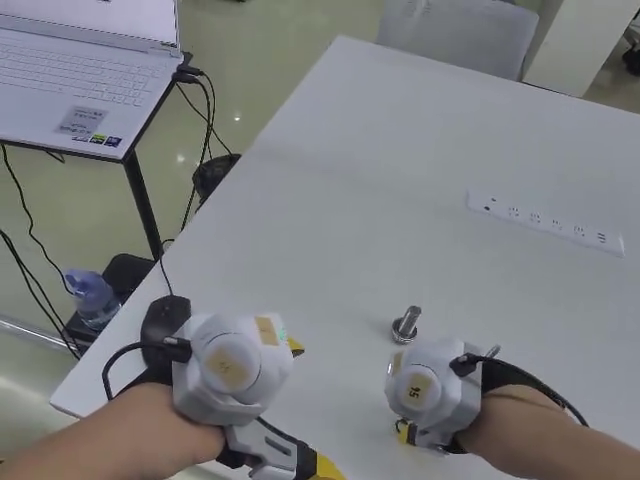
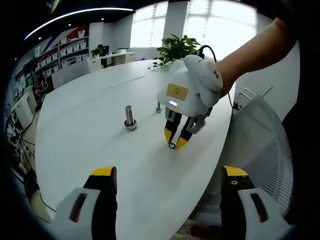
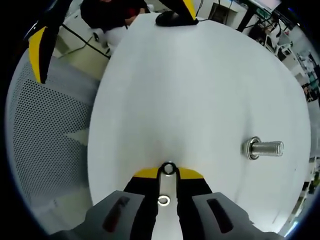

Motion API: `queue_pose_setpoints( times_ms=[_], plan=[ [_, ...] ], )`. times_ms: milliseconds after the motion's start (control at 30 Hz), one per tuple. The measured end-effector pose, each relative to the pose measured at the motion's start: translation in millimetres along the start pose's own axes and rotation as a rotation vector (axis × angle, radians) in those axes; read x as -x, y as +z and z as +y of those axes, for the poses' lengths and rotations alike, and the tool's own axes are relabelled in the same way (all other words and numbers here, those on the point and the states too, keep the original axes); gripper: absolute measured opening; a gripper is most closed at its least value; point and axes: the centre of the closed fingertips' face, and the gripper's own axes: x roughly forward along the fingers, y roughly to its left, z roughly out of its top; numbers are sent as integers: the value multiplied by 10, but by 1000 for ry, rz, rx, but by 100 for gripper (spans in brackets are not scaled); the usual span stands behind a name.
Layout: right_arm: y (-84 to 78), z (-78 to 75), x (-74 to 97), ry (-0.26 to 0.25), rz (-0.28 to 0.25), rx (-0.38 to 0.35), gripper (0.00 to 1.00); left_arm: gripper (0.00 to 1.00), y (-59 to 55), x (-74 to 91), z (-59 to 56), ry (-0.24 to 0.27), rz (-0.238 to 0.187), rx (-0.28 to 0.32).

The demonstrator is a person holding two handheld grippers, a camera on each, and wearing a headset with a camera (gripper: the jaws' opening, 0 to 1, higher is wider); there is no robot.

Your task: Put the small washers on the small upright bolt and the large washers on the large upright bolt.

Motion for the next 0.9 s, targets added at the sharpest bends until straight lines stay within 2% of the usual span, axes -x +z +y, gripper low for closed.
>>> queue_pose_setpoints(
  times_ms=[100, 267, 300, 333, 400, 433, 500, 700, 900],
  plan=[
    [-11, -30, 3, 8, -6, -28, 12, 85, -1, 6, 11, 6, 1, 1],
    [-22, -27, 17, 27, -70, -81, 12, 85, 6, 15, 2, 13, 1, 6],
    [-25, -27, 17, 24, -73, -85, 12, 85, 2, 14, -4, 12, 3, 7],
    [-52, -47, 18, -1, -67, -76, 12, 85, -2, 9, -12, 9, 5, 7],
    [-74, -26, 31, 13, -71, -84, 12, 85, -3, 4, -4, 14, 6, 7],
    [-88, -25, 59, 20, -77, -113, 12, 85, 0, 2, -2, 14, 5, 9],
    [-124, -55, 105, 10, -79, -118, 12, 85, 16, -8, 1, 15, -2, 14],
    [-383, -163, 289, -22, -67, -164, 12, 88, 61, -50, 4, 11, -6, 9],
    [-729, -280, 485, -55, -61, -227, 12, 89, 113, -83, 12, 9, -7, -12]
  ],
)
